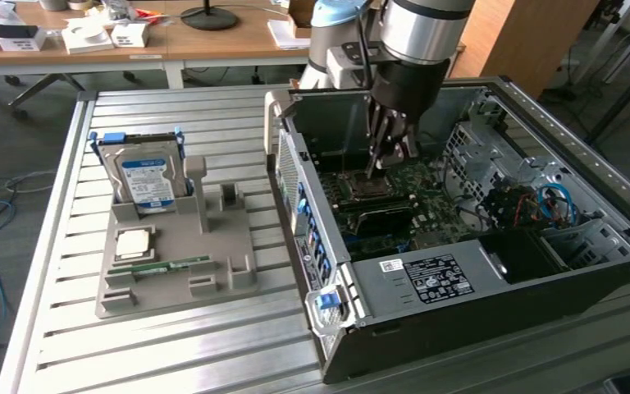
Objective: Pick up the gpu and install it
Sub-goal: 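Press down on the gpu until it lock into place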
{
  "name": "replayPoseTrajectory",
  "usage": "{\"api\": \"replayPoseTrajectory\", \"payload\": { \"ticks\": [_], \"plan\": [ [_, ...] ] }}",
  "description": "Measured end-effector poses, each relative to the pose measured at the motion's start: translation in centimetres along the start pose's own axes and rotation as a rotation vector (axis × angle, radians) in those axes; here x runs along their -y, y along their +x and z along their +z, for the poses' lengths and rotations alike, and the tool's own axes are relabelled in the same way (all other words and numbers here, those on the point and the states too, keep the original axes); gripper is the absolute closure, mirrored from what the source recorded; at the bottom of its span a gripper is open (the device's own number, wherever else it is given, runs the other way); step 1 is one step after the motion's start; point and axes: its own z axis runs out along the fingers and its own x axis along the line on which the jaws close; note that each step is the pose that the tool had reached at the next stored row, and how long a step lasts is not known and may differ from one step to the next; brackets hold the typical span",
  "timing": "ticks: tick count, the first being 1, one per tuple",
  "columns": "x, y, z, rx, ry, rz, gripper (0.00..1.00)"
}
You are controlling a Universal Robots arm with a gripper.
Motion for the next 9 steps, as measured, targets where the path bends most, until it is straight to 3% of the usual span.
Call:
{"api": "replayPoseTrajectory", "payload": {
  "ticks": [9],
  "plan": [
    [0.01,-0.02,-0.98,0.0001,0.0,0.0,0.89]
  ]
}}
